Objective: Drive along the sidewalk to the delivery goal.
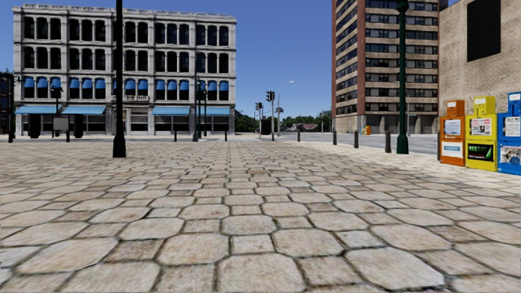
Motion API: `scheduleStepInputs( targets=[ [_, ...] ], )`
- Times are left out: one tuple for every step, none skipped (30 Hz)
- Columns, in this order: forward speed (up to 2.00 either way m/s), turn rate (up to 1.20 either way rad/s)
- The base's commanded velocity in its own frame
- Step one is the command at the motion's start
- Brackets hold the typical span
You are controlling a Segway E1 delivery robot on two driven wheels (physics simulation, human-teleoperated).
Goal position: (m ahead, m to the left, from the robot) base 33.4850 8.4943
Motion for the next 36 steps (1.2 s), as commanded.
scheduleStepInputs(
  targets=[
    [2.00,0.00],
    [2.00,0.00],
    [2.00,0.00],
    [2.00,0.00],
    [2.00,0.00],
    [2.00,0.00],
    [2.00,0.00],
    [2.00,0.00],
    [2.00,0.00],
    [2.00,0.00],
    [2.00,0.00],
    [2.00,0.00],
    [2.00,0.00],
    [2.00,0.00],
    [2.00,0.00],
    [2.00,0.00],
    [2.00,0.00],
    [2.00,0.00],
    [2.00,0.00],
    [2.00,0.00],
    [2.00,0.00],
    [2.00,0.00],
    [2.00,0.00],
    [2.00,0.00],
    [2.00,0.00],
    [2.00,0.00],
    [2.00,0.00],
    [2.00,0.00],
    [2.00,0.00],
    [2.00,0.00],
    [2.00,0.00],
    [2.00,0.00],
    [2.00,0.00],
    [2.00,0.00],
    [2.00,0.00],
    [2.00,0.00]
  ],
)
